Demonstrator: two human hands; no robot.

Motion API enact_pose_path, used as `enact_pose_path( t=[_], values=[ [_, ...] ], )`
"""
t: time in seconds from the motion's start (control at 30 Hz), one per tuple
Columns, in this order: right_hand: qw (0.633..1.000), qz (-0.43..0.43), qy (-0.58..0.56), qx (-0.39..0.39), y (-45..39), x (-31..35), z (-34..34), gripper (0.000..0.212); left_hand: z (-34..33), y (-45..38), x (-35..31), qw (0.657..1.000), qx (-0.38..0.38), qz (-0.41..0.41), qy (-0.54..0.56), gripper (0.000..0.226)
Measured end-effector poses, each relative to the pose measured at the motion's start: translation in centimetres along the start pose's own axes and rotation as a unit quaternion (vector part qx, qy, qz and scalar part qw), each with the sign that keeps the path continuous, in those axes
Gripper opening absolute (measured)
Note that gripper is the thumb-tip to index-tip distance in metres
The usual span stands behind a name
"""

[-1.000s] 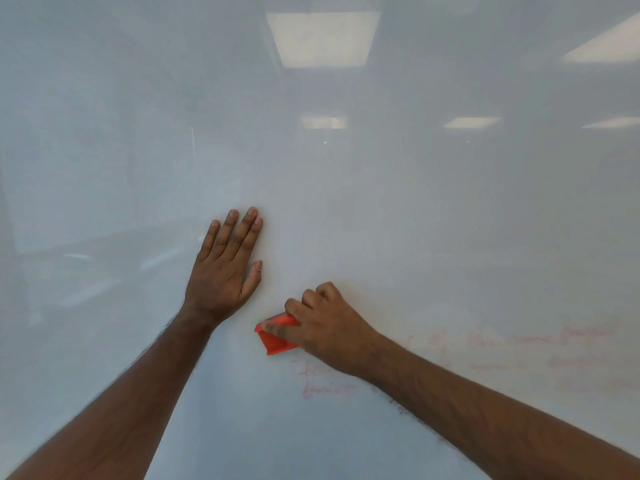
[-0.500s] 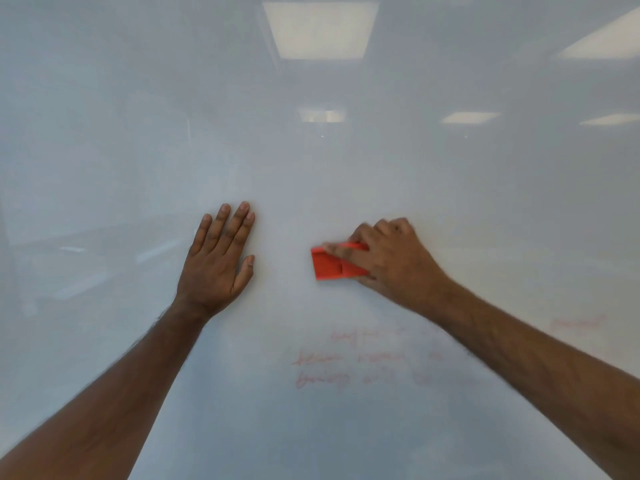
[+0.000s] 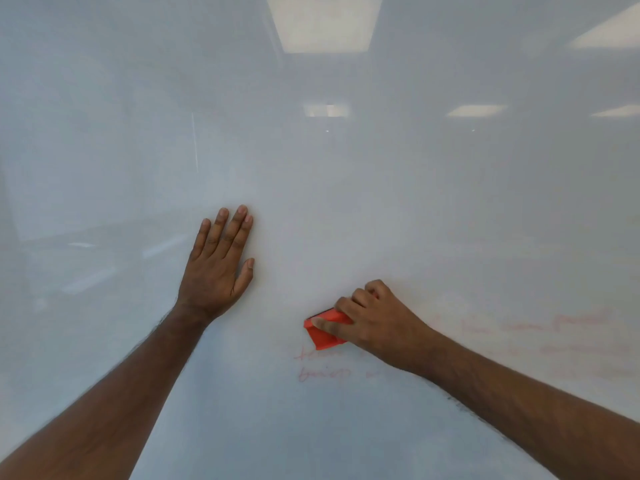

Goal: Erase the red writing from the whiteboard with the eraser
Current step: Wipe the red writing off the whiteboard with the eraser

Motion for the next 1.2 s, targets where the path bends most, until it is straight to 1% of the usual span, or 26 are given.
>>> enact_pose_path(
  t=[0.07,0.1,0.23,0.33,0.47,0.53,0.6,0.67,0.73,0.83,0.93,1.0,1.07,1.13,1.2],
  values=[
    [1.0,0.01,0.014,0.016,1.6,-0.9,-0.3,0.086,-0.1,0.1,0.0,1.0,-0.001,0.005,0.003,0.073],
    [0.999,0.012,0.025,0.018,2.3,-1.6,-0.2,0.084,-0.1,0.1,0.0,1.0,-0.002,0.009,0.004,0.073],
    [0.999,0.007,0.051,-0.013,4.7,-5.3,1.8,0.064,-0.3,0.2,-0.4,1.0,-0.008,0.027,0.014,0.074],
    [0.995,-0.049,0.056,-0.058,5.5,-9.9,4.2,0.054,-0.5,0.1,-0.7,0.999,-0.003,0.035,0.011,0.076],
    [0.985,-0.152,0.061,-0.061,4.6,-15.3,6.4,0.066,-0.6,0.0,-0.7,1.0,0.005,0.023,0.005,0.079],
    [0.977,-0.195,0.047,-0.073,3.4,-16.0,7.0,0.07,-0.6,-0.3,-0.7,1.0,0.013,0.012,-0.001,0.079],
    [0.973,-0.212,0.021,-0.092,2.0,-15.1,7.0,0.069,-0.3,-1.2,-1.0,1.0,0.013,0.002,-0.006,0.079],
    [0.973,-0.207,0.006,-0.1,0.8,-13.2,6.6,0.063,0.0,-2.3,-1.7,1.0,0.009,-0.004,-0.01,0.078],
    [0.979,-0.178,0.008,-0.096,-0.1,-10.3,5.6,0.059,0.2,-3.3,-2.5,1.0,0.009,-0.006,-0.012,0.078],
    [0.991,-0.105,0.003,-0.079,0.4,-5.3,3.0,0.061,0.2,-4.3,-3.6,1.0,0.009,-0.012,-0.015,0.078],
    [0.997,-0.067,-0.006,-0.037,3.2,-2.8,0.2,0.068,0.1,-4.5,-4.2,1.0,0.006,-0.013,-0.016,0.078],
    [0.999,-0.049,0.007,-0.02,5.7,-2.7,-0.9,0.073,0.2,-4.5,-4.4,1.0,0.005,-0.009,-0.014,0.078],
    [0.999,-0.03,0.025,-0.011,8.1,-3.4,-1.1,0.073,0.1,-4.5,-4.7,1.0,0.006,-0.003,-0.011,0.079],
    [0.999,-0.027,0.039,-0.009,10.1,-5.0,-0.6,0.069,0.0,-4.5,-5.1,1.0,0.009,-0.001,-0.01,0.079],
    [0.998,-0.048,0.041,-0.027,11.4,-7.8,0.8,0.058,0.0,-4.6,-5.6,1.0,0.013,0.001,-0.009,0.079]
  ],
)
Point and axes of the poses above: each hand's wrist, its own y-axis away from the middle knuckle, its own z-axis out of the back of the hand, x = y × z, the point moved 8 cm from there along -y, towards the middle knuckle, and after that the axes turned 8 degrees about x, right-handed, at the moved point
